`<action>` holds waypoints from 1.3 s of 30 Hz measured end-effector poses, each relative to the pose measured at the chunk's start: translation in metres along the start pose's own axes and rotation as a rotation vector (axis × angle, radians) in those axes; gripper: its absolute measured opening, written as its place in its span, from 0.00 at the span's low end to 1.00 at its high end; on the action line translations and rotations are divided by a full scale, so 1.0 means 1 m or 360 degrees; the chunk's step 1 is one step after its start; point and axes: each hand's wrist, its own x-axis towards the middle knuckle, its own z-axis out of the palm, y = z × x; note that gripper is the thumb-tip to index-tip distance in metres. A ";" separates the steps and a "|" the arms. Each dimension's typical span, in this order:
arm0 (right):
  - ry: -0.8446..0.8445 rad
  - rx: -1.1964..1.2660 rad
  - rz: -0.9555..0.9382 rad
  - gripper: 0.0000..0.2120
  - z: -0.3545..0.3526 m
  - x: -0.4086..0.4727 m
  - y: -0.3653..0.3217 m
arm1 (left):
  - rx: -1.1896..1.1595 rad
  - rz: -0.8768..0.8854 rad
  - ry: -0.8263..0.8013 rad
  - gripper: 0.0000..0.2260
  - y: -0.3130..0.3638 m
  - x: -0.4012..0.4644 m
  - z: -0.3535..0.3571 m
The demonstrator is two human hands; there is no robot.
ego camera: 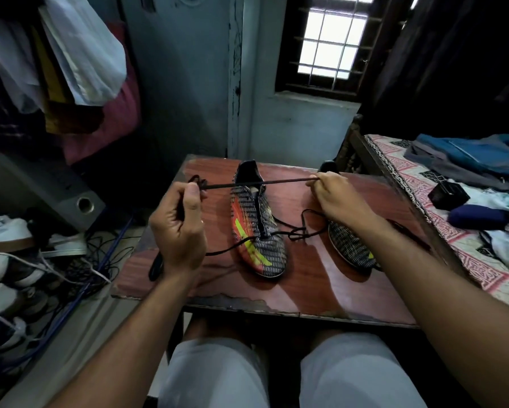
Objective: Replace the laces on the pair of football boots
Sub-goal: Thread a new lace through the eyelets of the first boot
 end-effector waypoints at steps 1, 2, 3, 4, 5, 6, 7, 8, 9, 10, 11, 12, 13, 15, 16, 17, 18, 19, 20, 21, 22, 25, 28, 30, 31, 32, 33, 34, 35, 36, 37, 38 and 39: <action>0.0049 0.0037 0.0007 0.13 0.001 -0.002 0.001 | 0.0025 0.0006 0.0032 0.15 -0.005 0.000 -0.002; 0.0101 0.0081 -0.0008 0.13 0.002 -0.004 0.000 | 0.0068 0.0019 0.0024 0.15 -0.008 -0.001 -0.003; 0.0133 0.0154 -0.0032 0.13 0.003 -0.006 -0.003 | 0.0143 0.0027 -0.0018 0.14 -0.010 -0.001 -0.003; 0.0136 0.0267 -0.0072 0.12 0.005 -0.008 -0.006 | 0.0238 0.0022 -0.0081 0.13 -0.011 -0.002 -0.001; 0.0103 0.0394 -0.0110 0.13 0.007 -0.012 -0.011 | 0.0338 -0.0007 -0.0135 0.12 -0.011 -0.002 0.000; 0.0047 0.0537 -0.0123 0.13 0.009 -0.017 -0.016 | 0.0424 -0.0057 -0.0175 0.14 -0.012 -0.002 0.002; 0.0008 0.0636 -0.0141 0.12 0.012 -0.022 -0.020 | 0.0488 -0.0100 -0.0221 0.16 -0.014 -0.002 0.004; -0.0001 0.0692 -0.0171 0.12 0.016 -0.026 -0.021 | 0.0552 -0.0102 -0.0286 0.17 -0.017 -0.003 0.005; 0.0008 0.0702 -0.0210 0.10 0.021 -0.030 -0.021 | 0.0623 -0.0072 -0.0384 0.18 -0.021 -0.004 0.006; 0.0027 0.0698 -0.0242 0.09 0.026 -0.033 -0.020 | 0.0697 -0.0015 -0.0517 0.18 -0.024 -0.005 0.007; 0.0049 0.0676 -0.0265 0.08 0.031 -0.036 -0.018 | 0.0761 0.0052 -0.0676 0.18 -0.027 -0.007 0.007; 0.0068 0.0658 -0.0271 0.07 0.035 -0.038 -0.016 | 0.0852 0.0133 -0.0846 0.20 -0.030 -0.010 0.008; 0.0080 0.0655 -0.0264 0.07 0.039 -0.039 -0.014 | 0.0991 0.0236 -0.0998 0.22 -0.033 -0.013 0.010; 0.0087 0.0684 -0.0248 0.06 0.047 -0.041 -0.010 | 0.1249 0.0380 -0.1211 0.26 -0.040 -0.022 0.014; 0.0098 0.0706 -0.0256 0.06 0.050 -0.042 -0.009 | 0.1282 0.0366 -0.1270 0.27 -0.042 -0.026 0.015; 0.0114 0.0729 -0.0267 0.06 0.052 -0.043 -0.009 | 0.1274 0.0329 -0.1293 0.26 -0.044 -0.028 0.016; 0.0128 0.0762 -0.0266 0.06 0.055 -0.044 -0.008 | 0.1250 0.0301 -0.1287 0.25 -0.046 -0.028 0.017; 0.0134 0.0790 -0.0252 0.06 0.057 -0.045 -0.009 | 0.1220 0.0294 -0.1266 0.23 -0.047 -0.028 0.017; 0.0131 0.0824 -0.0223 0.07 0.059 -0.045 -0.009 | 0.1190 0.0295 -0.1244 0.20 -0.047 -0.029 0.018; 0.0127 0.0851 -0.0202 0.07 0.062 -0.046 -0.009 | 0.1155 0.0304 -0.1221 0.17 -0.044 -0.029 0.019; 0.0134 0.0867 -0.0197 0.08 0.066 -0.047 -0.009 | 0.1123 0.0315 -0.1198 0.14 -0.042 -0.030 0.020; 0.0165 0.0929 -0.0185 0.09 0.076 -0.051 -0.009 | 0.1029 0.0378 -0.1134 0.08 -0.035 -0.031 0.022; 0.0169 0.1182 0.0006 0.10 0.079 -0.053 -0.010 | 0.0560 0.0234 -0.1206 0.04 -0.025 -0.022 0.017; 0.0255 0.1161 0.0028 0.09 0.082 -0.054 -0.010 | 0.0339 0.0082 -0.1187 0.06 -0.018 -0.017 0.013; 0.0284 0.1100 0.0005 0.07 0.083 -0.054 -0.010 | 0.0337 0.0058 -0.1144 0.07 -0.017 -0.016 0.012; 0.0306 0.1040 -0.0023 0.06 0.084 -0.054 -0.010 | 0.0391 0.0057 -0.1091 0.08 -0.019 -0.016 0.012; 0.0326 0.0995 -0.0046 0.05 0.085 -0.054 -0.011 | 0.0490 0.0079 -0.1043 0.08 -0.024 -0.017 0.012; 0.0340 0.0969 -0.0051 0.05 0.086 -0.054 -0.011 | 0.0595 0.0113 -0.1019 0.07 -0.030 -0.018 0.013; 0.0345 0.0951 -0.0050 0.05 0.087 -0.054 -0.012 | 0.0672 0.0137 -0.1030 0.08 -0.037 -0.020 0.013; 0.0340 0.0934 -0.0050 0.05 0.088 -0.055 -0.012 | 0.0704 0.0139 -0.1062 0.10 -0.042 -0.022 0.014; 0.0327 0.0923 -0.0055 0.05 0.089 -0.056 -0.011 | 0.0722 0.0125 -0.1100 0.12 -0.046 -0.025 0.016; 0.0311 0.0920 -0.0060 0.05 0.090 -0.056 -0.010 | 0.0748 0.0109 -0.1129 0.14 -0.049 -0.028 0.018; 0.0291 0.0917 -0.0064 0.04 0.090 -0.056 -0.009 | 0.0781 0.0101 -0.1142 0.16 -0.048 -0.030 0.021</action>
